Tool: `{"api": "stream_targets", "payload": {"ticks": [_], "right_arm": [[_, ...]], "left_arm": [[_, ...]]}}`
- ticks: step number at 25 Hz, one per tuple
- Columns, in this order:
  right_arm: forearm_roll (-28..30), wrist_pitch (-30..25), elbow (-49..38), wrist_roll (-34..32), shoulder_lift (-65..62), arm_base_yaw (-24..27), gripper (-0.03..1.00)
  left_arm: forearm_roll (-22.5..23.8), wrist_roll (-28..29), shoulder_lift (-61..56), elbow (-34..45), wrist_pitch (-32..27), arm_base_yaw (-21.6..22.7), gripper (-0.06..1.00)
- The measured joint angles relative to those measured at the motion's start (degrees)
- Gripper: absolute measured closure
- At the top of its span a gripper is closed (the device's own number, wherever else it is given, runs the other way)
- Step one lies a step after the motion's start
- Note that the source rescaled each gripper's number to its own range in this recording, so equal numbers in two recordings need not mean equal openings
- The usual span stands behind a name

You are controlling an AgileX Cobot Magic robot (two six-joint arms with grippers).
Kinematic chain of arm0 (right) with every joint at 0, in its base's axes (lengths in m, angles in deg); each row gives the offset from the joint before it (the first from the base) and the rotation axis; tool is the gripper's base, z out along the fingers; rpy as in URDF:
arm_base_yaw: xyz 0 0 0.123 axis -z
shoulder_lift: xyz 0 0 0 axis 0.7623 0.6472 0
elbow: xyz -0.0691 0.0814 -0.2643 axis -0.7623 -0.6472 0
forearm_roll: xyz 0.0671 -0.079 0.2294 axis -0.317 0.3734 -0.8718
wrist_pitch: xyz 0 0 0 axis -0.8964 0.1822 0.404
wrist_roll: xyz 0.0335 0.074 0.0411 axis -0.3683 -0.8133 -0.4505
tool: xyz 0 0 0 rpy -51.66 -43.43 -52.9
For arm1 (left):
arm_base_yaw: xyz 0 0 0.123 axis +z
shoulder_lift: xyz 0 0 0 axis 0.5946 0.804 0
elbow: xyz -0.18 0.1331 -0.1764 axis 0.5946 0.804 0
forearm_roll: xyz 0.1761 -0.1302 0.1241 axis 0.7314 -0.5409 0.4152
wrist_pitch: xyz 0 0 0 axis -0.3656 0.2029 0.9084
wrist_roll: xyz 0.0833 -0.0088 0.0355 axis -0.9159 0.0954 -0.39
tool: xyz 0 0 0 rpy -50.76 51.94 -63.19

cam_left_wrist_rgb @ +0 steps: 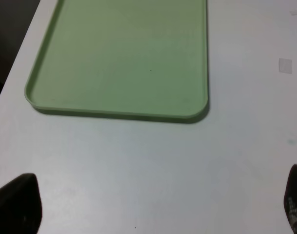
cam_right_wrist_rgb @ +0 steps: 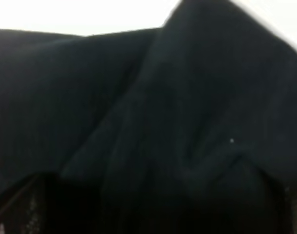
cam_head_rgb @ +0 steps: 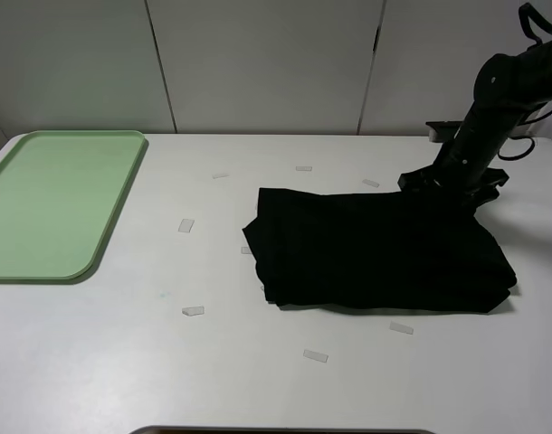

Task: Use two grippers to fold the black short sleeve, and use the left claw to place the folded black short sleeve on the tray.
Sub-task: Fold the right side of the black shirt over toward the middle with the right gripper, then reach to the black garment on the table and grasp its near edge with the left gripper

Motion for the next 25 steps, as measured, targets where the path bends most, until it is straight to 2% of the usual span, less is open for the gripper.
{"api": "stream_targets", "payload": {"ticks": [5, 14, 25], "right_arm": [[-1.5, -0.4, 0.5, 1.9, 0.4, 0.0, -0.03], [-2.2, -7.3, 3.2, 2.0, -7.8, 0.0, -0.03], [-2.2, -21.1, 3.3, 3.2, -19.7, 0.0, -0.03]], "left_arm": [[0.0, 0.0, 0.0, 0.0, 0.1, 0.0, -0.05], [0.0, 0.0, 0.0, 0.0, 0.1, 0.0, -0.05], [0.0, 0.0, 0.0, 0.0, 0.1, 0.0, -0.05]]}}
